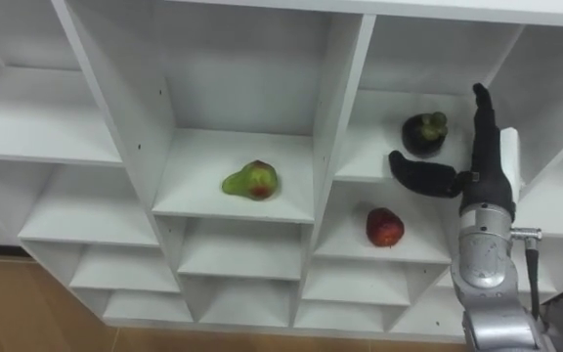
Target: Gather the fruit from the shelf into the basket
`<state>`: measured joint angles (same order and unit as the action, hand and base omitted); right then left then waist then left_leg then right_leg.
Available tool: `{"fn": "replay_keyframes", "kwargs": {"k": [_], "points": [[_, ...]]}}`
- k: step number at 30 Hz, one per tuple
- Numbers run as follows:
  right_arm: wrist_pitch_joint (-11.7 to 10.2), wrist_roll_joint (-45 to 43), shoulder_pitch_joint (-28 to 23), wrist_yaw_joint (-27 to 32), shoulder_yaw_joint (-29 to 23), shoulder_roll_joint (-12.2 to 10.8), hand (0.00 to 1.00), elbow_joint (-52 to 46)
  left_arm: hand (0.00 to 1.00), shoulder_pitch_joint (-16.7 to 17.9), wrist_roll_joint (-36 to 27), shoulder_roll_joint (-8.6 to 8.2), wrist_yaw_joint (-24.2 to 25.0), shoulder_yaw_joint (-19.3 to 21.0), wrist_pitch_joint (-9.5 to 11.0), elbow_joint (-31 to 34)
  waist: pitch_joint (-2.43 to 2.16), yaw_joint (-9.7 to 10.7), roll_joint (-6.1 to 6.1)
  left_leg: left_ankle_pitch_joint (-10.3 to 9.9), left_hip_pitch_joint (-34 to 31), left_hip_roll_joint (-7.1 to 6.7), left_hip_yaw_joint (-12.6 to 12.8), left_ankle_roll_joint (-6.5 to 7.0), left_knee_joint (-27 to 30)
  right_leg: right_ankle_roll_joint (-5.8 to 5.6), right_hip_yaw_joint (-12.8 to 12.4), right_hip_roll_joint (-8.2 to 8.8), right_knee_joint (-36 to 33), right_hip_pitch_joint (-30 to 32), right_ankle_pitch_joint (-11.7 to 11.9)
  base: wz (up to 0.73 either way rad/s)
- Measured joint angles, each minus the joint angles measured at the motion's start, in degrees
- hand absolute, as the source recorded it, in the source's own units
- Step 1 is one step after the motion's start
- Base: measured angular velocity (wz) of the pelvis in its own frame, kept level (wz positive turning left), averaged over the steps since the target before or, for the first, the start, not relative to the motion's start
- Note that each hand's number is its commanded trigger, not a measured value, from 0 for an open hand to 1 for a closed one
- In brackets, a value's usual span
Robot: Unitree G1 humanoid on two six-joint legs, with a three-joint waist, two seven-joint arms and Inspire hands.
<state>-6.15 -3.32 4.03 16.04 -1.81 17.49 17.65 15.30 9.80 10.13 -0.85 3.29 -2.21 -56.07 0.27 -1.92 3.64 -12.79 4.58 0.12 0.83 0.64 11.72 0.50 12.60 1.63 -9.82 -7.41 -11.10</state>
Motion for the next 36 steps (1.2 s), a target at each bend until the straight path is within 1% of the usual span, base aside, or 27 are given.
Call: {"fn": "replay_keyframes", "kwargs": {"k": [6,9,10,15,17,18,22,26,27,28,29,31,36], "points": [[0.2,1.1,1.7,-3.4,0.0,1.4,0.00,1.8,1.00,-0.6,-0.1,0.01,0.4,0.1,0.0,0.8,-0.11,0.1,0.40,0.0,0.0,-0.01,-0.1,-0.02,0.0,0.00,0.0,0.03,0.0,0.0,0.0,0.00],[1.1,1.2,1.7,-5.4,0.0,1.5,0.00,1.8,1.00,-0.7,-0.1,0.01,0.5,0.1,0.0,0.9,-0.34,0.0,0.83,0.0,0.1,-0.01,-0.1,-0.03,0.3,0.00,0.0,0.03,0.0,0.0,0.0,0.00],[1.3,1.2,1.7,-5.9,0.0,1.5,0.00,1.8,1.00,-0.8,-0.2,0.06,0.5,0.1,0.0,0.9,-0.34,0.0,1.00,0.0,0.1,0.00,-0.1,-0.03,0.4,0.00,0.0,0.04,0.0,0.0,0.0,0.00],[2.0,1.2,1.7,-8.1,0.1,1.6,0.00,1.8,1.00,-0.8,-0.3,0.14,0.4,0.1,0.0,0.9,-0.20,-0.2,1.11,0.0,0.3,0.01,-0.4,-0.03,0.5,0.01,0.0,0.02,0.0,-0.3,0.0,0.00],[2.0,1.3,1.8,-9.2,0.2,1.6,0.00,1.9,1.00,-0.8,-0.3,0.23,0.4,0.1,0.0,0.9,0.03,-0.2,1.19,0.1,0.5,0.02,-0.5,-0.06,0.4,0.04,0.0,-0.03,0.0,-0.4,0.0,0.00],[2.0,1.2,1.8,-9.6,0.5,1.8,0.00,2.0,1.00,-0.8,-0.2,0.32,0.4,0.1,0.0,0.9,0.25,-0.3,1.17,0.1,0.5,0.03,-0.6,-0.10,0.0,0.04,0.0,-0.05,0.0,-0.5,0.0,0.00],[2.6,1.0,1.9,-11.7,0.5,3.0,0.00,2.0,1.00,-0.8,-0.2,0.58,0.4,0.1,-0.1,0.9,0.23,-1.0,1.63,0.1,0.5,0.02,-0.6,-0.15,-0.1,0.05,0.0,-0.08,0.1,-0.5,0.0,0.00],[2.6,1.0,1.9,-12.1,0.5,3.2,0.00,2.1,1.00,-0.8,-0.2,0.74,0.4,0.1,-0.4,0.9,0.19,-1.4,1.95,0.1,0.5,-0.01,-0.6,-0.15,0.0,0.05,0.0,-0.09,0.2,-0.5,0.0,0.00],[2.6,1.0,1.9,-12.4,0.5,3.2,0.38,2.3,1.00,-0.7,-0.2,0.86,0.4,0.0,-0.4,0.9,0.15,-1.4,2.03,0.1,0.5,0.00,-0.6,-0.16,0.0,0.05,0.0,-0.10,0.2,-0.5,0.0,0.00],[2.6,1.0,1.9,-12.8,0.5,3.3,0.62,2.4,1.00,-0.6,-0.1,0.93,0.4,0.0,-0.4,0.9,0.11,-1.4,2.10,0.1,0.5,0.00,-0.6,-0.16,0.1,0.05,0.0,-0.11,0.1,-0.5,0.0,0.00],[2.6,1.0,1.9,-13.1,0.5,3.4,1.00,2.4,1.00,-0.6,-0.1,0.96,0.4,-0.1,-0.4,0.9,0.10,-1.4,2.11,0.1,0.5,0.00,-0.6,-0.15,0.1,0.05,0.0,-0.12,0.1,-0.5,0.0,0.00],[2.6,1.0,1.9,-13.7,0.5,3.4,1.00,2.4,1.00,-0.6,-0.2,1.07,0.4,-0.1,-0.4,0.9,0.07,-1.4,2.14,0.1,0.5,0.01,-0.7,-0.16,0.0,0.06,0.0,-0.13,0.1,-0.5,0.0,0.00],[2.5,1.0,2.4,-13.0,0.4,3.9,1.00,2.4,1.00,-0.5,-0.1,1.46,0.4,-0.2,-0.4,0.9,-0.01,-1.4,2.12,0.1,0.5,-0.01,-1.1,-0.16,0.0,0.07,0.2,-0.18,0.0,-0.7,0.0,0.04]]}}
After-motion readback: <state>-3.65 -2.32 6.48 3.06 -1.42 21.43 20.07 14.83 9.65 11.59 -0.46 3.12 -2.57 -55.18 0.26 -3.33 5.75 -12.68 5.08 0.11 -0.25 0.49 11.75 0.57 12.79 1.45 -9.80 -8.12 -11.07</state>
